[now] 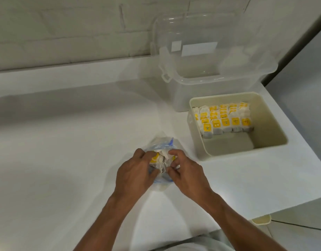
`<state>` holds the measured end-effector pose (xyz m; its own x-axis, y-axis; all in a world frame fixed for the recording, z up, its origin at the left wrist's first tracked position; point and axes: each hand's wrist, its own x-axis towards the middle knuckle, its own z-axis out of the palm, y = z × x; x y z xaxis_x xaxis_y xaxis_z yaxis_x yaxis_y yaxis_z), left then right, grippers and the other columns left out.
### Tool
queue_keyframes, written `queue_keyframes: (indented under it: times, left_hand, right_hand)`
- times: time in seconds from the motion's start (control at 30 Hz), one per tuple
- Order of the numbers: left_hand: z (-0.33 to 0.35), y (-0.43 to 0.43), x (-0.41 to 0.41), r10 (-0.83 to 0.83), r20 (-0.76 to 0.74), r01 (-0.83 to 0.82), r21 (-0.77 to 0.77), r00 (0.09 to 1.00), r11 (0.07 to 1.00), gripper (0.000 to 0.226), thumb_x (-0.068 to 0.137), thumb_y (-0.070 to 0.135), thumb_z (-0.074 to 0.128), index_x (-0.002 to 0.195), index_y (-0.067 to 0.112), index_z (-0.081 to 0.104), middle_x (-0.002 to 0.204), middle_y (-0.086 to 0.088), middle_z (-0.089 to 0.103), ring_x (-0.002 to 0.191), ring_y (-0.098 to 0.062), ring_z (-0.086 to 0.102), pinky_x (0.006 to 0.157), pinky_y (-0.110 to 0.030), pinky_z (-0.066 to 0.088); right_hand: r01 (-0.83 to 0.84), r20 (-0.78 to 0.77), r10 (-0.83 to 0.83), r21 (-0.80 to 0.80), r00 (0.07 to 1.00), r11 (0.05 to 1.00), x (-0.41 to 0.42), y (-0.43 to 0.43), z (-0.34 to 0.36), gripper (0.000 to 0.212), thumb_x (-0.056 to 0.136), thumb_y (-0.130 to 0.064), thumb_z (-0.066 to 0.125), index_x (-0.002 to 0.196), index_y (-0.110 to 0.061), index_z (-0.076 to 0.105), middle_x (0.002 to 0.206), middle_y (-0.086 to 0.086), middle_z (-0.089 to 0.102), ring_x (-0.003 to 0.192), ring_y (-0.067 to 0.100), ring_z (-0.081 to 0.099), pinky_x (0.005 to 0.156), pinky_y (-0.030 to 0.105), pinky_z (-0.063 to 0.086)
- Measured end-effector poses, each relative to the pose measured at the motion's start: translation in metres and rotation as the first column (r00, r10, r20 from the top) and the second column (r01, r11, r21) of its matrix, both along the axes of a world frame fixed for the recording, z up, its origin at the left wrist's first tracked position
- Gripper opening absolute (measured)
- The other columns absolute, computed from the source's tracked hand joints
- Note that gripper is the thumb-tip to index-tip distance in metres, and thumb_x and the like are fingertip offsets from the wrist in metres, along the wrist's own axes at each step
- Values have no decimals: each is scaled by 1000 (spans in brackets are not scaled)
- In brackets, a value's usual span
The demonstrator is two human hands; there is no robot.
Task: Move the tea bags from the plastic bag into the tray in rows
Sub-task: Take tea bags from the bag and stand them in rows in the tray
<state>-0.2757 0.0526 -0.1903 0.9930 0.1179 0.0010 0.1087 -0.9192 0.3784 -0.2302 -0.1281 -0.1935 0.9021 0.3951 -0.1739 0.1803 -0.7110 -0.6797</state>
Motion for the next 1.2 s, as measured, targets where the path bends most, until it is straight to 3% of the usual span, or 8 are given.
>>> queue_keyframes:
  times: [0.2, 0.37, 0.57, 0.73, 0.9, 1.03, 1.1, 1.2]
  left_hand:
    - [2, 3, 2, 52, 42, -45, -144, 998, 989, 27, 79, 31, 79, 105, 31, 68, 92, 9, 64, 74, -15, 68, 62, -36, 57]
    - [3, 8, 1, 68, 74, -56, -152, 995, 987, 33, 78, 12, 77, 103, 31, 67, 92, 12, 66, 73, -15, 67, 61, -35, 57]
    - [4, 7, 5, 117, 4, -117, -27, 993, 993, 30, 83, 21, 70, 110, 33, 66, 94, 7, 62, 64, -25, 66, 54, -36, 56]
    - [8, 7, 12, 101, 124, -96, -46, 987, 994, 11, 85, 27, 70, 96, 29, 73, 84, 7, 64, 56, -19, 64, 45, -32, 53]
    - [17, 3, 15, 91, 117, -68, -189, 989, 980, 19, 88, 41, 62, 101, 34, 73, 92, 11, 61, 65, -10, 64, 54, -26, 54]
    - [25, -3, 16, 66, 122, -21, -338, 990, 941, 22, 90, 48, 53, 102, 40, 70, 94, 17, 61, 76, -4, 63, 65, -28, 56]
    - [30, -7, 17, 36, 137, 18, -378, 990, 926, 18, 93, 41, 55, 103, 41, 70, 97, 17, 63, 81, -4, 64, 68, -29, 56]
    - [37, -12, 20, 72, 146, 8, -486, 987, 874, 19, 97, 27, 58, 111, 36, 68, 100, 17, 68, 85, -5, 68, 71, -28, 57]
  right_hand:
    - [1, -41, 0, 21, 999, 1000, 0, -2, 0, 34, 91, -36, 63, 121, -42, 47, 89, -21, 66, 80, 2, 67, 77, 28, 55]
    - [-48, -41, 50, 36, 998, 998, 8, 3, 1, 24, 89, -33, 67, 110, -38, 58, 85, -22, 66, 76, 4, 67, 73, 29, 56]
    - [-79, 20, 81, -111, 997, 991, 14, 20, 2, 41, 84, -66, 58, 112, -37, 63, 91, -15, 73, 83, 5, 68, 71, 24, 53]
    - [-74, 78, 90, -198, 993, 977, 16, 26, 9, 42, 88, -68, 49, 107, -34, 65, 89, -13, 73, 78, 7, 65, 53, 9, 28]
    - [61, -109, -58, 21, 992, 998, 16, 16, 13, 31, 84, -59, 65, 105, -37, 62, 81, -17, 68, 74, 3, 66, 70, 25, 56]
    - [137, -202, -102, 171, 974, 976, 17, 5, 24, 39, 80, -59, 68, 114, -45, 57, 80, -19, 66, 75, -2, 65, 68, 16, 52]
    - [123, -187, -81, 223, 979, 967, 18, 1, 28, 28, 84, -55, 66, 109, -43, 62, 75, -18, 66, 71, 0, 64, 62, 14, 48]
    - [133, -207, -71, 303, 976, 944, 17, -2, 27, 9, 92, -42, 63, 96, -37, 69, 78, -18, 69, 72, 5, 65, 65, 24, 53]
